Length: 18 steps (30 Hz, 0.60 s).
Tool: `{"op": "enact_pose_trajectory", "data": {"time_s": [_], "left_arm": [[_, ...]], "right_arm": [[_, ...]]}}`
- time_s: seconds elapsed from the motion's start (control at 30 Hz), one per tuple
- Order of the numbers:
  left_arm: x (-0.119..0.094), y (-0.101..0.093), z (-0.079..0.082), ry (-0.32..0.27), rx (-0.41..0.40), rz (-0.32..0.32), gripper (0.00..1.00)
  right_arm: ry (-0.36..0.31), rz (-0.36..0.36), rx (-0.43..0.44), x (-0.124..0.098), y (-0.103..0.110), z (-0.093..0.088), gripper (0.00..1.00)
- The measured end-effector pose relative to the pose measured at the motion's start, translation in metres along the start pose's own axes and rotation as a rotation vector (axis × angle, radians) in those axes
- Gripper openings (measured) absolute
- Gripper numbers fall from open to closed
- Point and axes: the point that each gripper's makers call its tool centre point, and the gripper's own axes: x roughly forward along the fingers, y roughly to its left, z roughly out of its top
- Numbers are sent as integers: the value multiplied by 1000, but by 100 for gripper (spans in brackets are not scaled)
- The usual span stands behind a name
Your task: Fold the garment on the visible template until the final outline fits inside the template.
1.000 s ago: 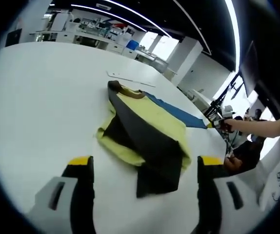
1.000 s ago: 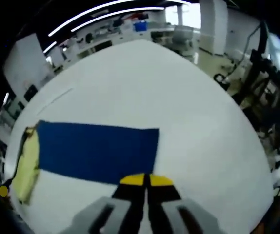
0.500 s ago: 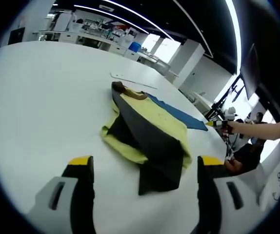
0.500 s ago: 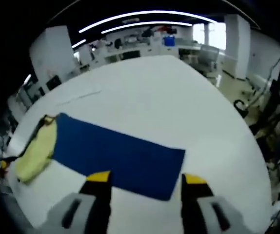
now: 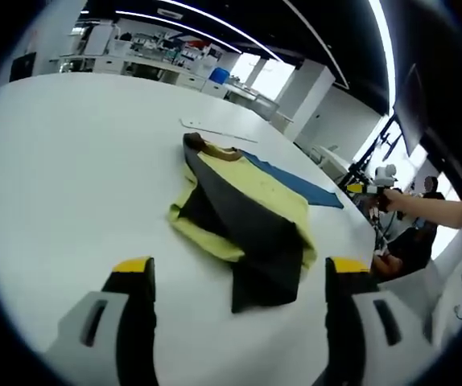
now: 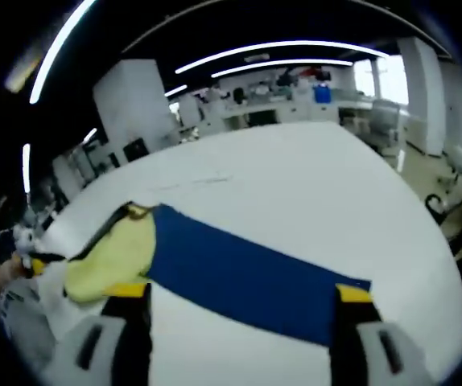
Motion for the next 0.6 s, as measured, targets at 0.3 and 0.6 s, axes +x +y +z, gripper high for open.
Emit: {"op": "enact_pose_trajectory", "data": {"time_s": [0.3, 0.6], "left_arm": [[6, -21, -17, 52, 150, -19, 78], [23, -61, -37, 103, 404, -40, 59]], "right_arm": [[-41, 59, -56, -4, 39, 8, 99], [-96, 122, -62, -13, 86, 20, 99]]}}
